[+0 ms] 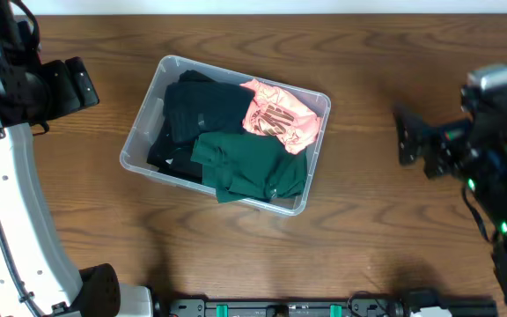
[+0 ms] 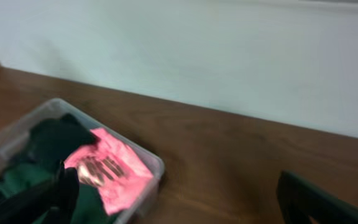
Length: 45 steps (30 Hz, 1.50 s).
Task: Pack container
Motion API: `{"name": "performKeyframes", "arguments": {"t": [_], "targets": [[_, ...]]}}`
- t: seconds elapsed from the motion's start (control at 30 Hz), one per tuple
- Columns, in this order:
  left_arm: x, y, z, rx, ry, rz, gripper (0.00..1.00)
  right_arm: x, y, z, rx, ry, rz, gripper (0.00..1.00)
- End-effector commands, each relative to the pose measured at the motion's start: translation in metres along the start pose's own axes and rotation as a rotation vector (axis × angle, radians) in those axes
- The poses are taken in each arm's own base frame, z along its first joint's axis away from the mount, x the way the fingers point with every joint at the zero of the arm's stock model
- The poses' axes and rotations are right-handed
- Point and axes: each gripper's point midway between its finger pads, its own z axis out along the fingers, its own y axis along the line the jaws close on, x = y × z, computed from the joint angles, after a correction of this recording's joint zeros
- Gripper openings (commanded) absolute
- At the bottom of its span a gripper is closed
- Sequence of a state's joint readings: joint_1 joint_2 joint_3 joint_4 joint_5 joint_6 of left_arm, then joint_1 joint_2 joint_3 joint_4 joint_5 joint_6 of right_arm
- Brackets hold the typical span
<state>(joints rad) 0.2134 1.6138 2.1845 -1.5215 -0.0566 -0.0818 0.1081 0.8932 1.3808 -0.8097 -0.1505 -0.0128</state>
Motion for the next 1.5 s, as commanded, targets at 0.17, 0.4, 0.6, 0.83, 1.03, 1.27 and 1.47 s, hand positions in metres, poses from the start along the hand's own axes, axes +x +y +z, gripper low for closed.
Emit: {"name": "performKeyframes", "arguments": {"t": [0.17, 0.4, 0.6, 0.83, 1.03, 1.27, 1.47], "targets": [[0.002, 0.003, -0.001, -0.011, 0.003, -0.008, 0.98, 0.036, -0.025, -0.035, 0.157, -0.007, -0.048, 0.99], [0.002, 0.003, -0.001, -0.011, 0.003, -0.008, 0.98, 0.125, -0.036, -0.019, 0.193, 0.065, -0.022, 0.99], [0.002, 0.003, -0.001, -0.011, 0.003, -0.008, 0.98, 0.183, -0.038, 0.000, 0.193, 0.069, -0.022, 0.99], [0.002, 0.003, -0.001, -0.011, 0.003, -0.008, 0.98, 0.217, -0.035, 0.005, 0.180, 0.028, -0.020, 0.99], [0.002, 0.003, -0.001, -0.011, 0.003, -0.008, 0.98, 0.246, -0.033, 0.010, 0.167, 0.029, -0.008, 0.99], [0.002, 0.003, -0.001, -0.011, 0.003, -0.008, 0.98, 0.267, -0.031, 0.022, 0.150, -0.001, 0.007, 0.99], [0.002, 0.003, -0.001, -0.011, 0.003, -0.008, 0.98, 0.284, -0.031, 0.030, 0.138, 0.034, 0.013, 0.99]]}}
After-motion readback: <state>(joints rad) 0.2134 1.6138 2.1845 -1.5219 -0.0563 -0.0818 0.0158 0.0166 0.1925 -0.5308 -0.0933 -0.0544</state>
